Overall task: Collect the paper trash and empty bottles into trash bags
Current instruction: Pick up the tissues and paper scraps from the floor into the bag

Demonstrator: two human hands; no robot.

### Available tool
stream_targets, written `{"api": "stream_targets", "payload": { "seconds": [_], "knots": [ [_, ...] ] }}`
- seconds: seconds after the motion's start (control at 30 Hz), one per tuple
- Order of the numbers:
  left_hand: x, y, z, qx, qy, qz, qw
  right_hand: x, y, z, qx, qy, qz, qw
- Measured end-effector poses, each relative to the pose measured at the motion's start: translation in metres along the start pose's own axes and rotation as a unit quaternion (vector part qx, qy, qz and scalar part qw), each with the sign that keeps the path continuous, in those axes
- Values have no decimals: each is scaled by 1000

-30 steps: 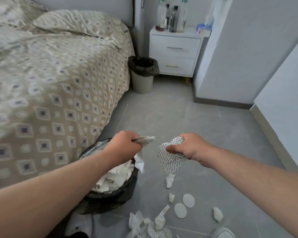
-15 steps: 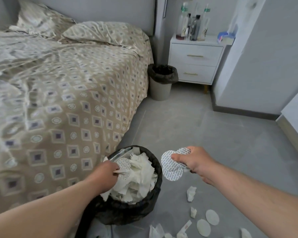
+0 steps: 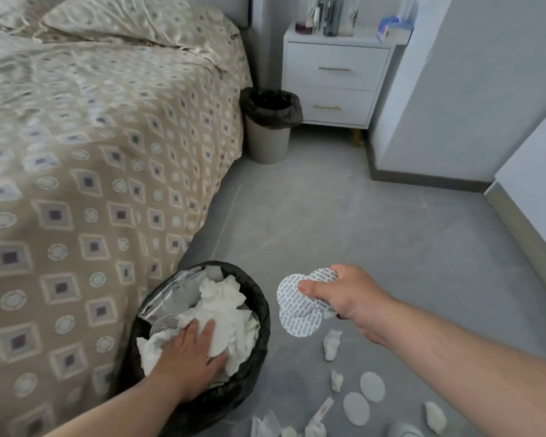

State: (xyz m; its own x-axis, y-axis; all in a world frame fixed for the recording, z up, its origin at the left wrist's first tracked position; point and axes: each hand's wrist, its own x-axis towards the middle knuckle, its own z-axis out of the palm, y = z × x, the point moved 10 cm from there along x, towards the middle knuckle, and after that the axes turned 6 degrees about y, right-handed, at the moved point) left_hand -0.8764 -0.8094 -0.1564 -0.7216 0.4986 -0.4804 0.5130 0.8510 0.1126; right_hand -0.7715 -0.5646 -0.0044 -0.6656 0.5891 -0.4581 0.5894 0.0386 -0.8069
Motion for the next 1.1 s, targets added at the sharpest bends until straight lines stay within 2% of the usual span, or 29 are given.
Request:
{"api": "stream_targets", "payload": {
  "seconds": [0.17,0.3,0.43,0.57,0.7,0.83,0.87,0.9,0.93,1.0,1.03,1.1],
  "knots": [
    [6,-1,6,59,-31,-6,998,-1,5,0,17,-6,12,1000],
    [2,15,-44,105,34,24,994,-6,-1,1,11,-1,9,1000],
    [-14,36,-115,148,85,103,980,-10,-6,10,-11,8,0,1000],
    [-43,10,-141,47,132,112,984,-9,-1,35,-43,-1,-6,999],
    [-59,-56,-104,-74,162,36,983,0,10,79,-113,-27,11,993],
    [-55,-84,-60,-129,155,-18,979,15,13,143,-153,-88,-10,984],
    [-52,-91,-54,-134,159,-23,978,17,11,156,-199,-100,-41,974],
    [-50,-97,-51,-139,166,-23,976,18,6,166,-283,-100,-95,949],
    [-48,-102,-48,-137,168,-17,976,16,0,173,-372,-91,-159,910],
    [-47,-104,-42,-128,170,2,977,7,-9,193,-466,-112,-267,836],
    [-47,-103,-38,-122,168,13,978,5,-6,201,-481,-139,-281,818],
    [-46,-102,-30,-111,157,25,981,12,7,212,-491,-179,-261,811]
  ]
}}
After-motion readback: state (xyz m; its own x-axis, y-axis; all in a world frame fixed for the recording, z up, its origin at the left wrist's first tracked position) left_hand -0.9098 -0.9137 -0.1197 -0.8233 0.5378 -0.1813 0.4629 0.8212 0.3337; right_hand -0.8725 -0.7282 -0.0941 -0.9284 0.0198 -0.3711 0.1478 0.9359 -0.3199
